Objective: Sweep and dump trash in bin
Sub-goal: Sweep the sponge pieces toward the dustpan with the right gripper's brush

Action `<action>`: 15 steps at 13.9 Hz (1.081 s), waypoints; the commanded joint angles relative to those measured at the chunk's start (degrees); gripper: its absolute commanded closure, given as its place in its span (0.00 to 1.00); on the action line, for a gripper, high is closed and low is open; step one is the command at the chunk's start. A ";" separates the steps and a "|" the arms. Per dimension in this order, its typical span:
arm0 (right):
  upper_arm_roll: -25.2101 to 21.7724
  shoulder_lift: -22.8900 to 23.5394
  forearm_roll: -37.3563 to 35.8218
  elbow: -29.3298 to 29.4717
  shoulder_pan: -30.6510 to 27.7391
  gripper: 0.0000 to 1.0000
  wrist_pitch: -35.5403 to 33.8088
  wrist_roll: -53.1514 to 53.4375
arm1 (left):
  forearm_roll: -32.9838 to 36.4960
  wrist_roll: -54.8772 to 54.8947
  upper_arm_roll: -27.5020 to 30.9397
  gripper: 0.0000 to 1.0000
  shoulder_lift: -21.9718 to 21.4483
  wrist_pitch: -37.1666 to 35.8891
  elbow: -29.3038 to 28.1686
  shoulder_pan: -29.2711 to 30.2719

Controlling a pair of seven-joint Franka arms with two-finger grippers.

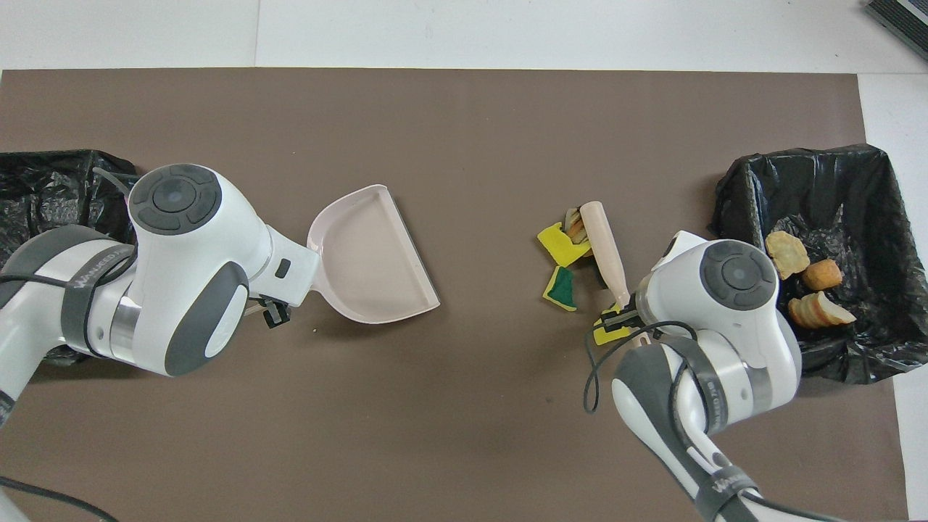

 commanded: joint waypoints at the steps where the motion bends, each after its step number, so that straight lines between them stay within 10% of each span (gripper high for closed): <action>1: 0.20 1.37 4.61 1.96 4.86 1.00 -1.67 5.72 | 0.99 1.77 0.65 1.00 -3.53 1.90 -4.94 -0.62; 6: 0.29 3.30 19.66 6.88 10.76 1.00 -1.59 9.16 | 0.90 0.99 0.39 1.00 -4.32 3.92 -6.45 -1.14; 15: -0.41 -7.14 11.52 9.01 -2.14 1.00 -19.93 12.07 | 0.90 0.81 0.47 1.00 -3.88 6.12 -7.58 -1.76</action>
